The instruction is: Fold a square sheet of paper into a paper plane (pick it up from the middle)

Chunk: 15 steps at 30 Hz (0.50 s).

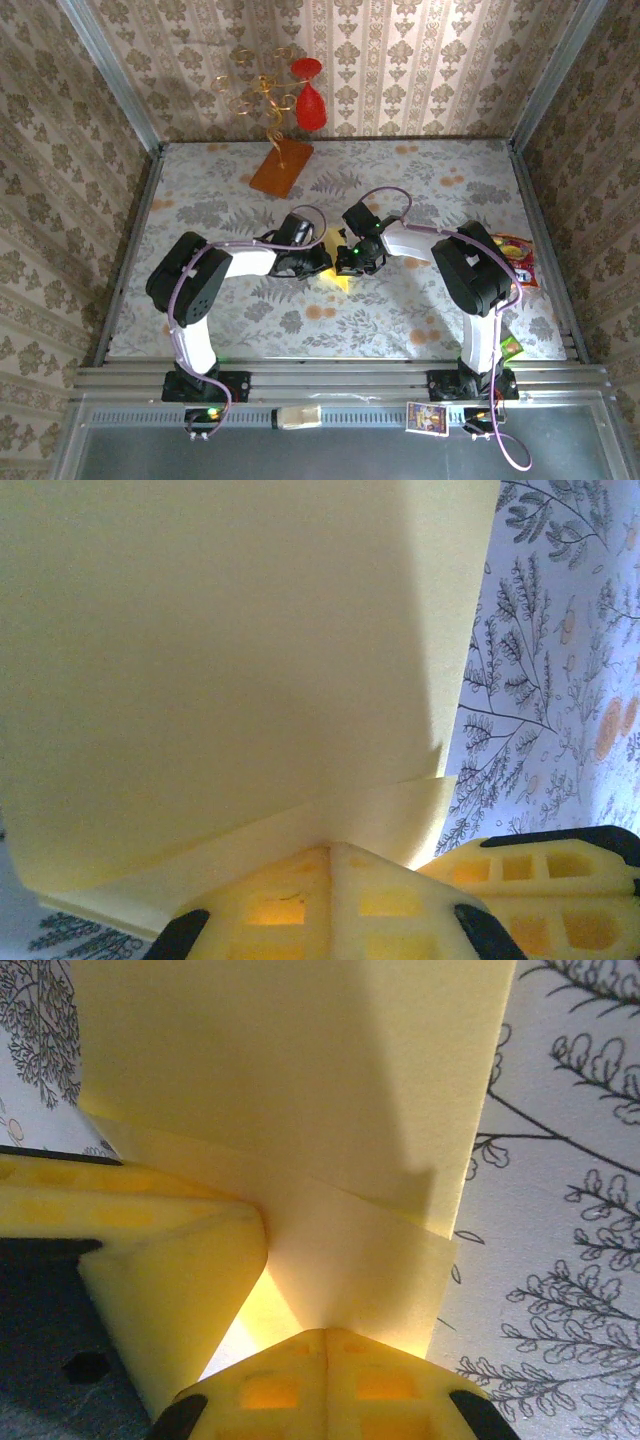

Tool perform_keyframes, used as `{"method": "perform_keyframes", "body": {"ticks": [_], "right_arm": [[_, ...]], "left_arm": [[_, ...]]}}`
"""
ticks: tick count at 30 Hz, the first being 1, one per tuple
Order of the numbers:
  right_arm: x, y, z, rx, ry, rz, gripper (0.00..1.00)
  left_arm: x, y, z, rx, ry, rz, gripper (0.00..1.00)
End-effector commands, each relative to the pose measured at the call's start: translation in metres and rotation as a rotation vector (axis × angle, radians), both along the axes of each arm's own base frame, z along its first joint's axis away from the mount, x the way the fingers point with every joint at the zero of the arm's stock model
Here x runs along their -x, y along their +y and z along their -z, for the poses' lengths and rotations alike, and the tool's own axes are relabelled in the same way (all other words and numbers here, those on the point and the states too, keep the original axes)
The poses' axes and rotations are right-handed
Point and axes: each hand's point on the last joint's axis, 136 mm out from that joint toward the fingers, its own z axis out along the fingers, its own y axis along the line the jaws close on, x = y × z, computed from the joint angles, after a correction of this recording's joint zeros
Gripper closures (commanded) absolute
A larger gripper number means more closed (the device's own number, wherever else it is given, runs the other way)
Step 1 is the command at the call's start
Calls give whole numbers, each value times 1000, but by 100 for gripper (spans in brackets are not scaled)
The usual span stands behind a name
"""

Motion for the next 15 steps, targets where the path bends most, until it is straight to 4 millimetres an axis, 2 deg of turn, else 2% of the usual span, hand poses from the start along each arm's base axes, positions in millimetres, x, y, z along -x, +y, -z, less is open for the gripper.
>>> {"method": "perform_keyframes", "body": {"ticks": [1,9,15], "right_arm": [[37,-46,54,233,139,23,97],[47,-61,64,282,157,25,98],[43,-60,62,280,148,24,98]], "left_arm": [[-2,37,31,-103,24,-101,93],[-27,67,27,-96,-44,-166,89],[-41,81,24,-107,-54,-165,89]]}}
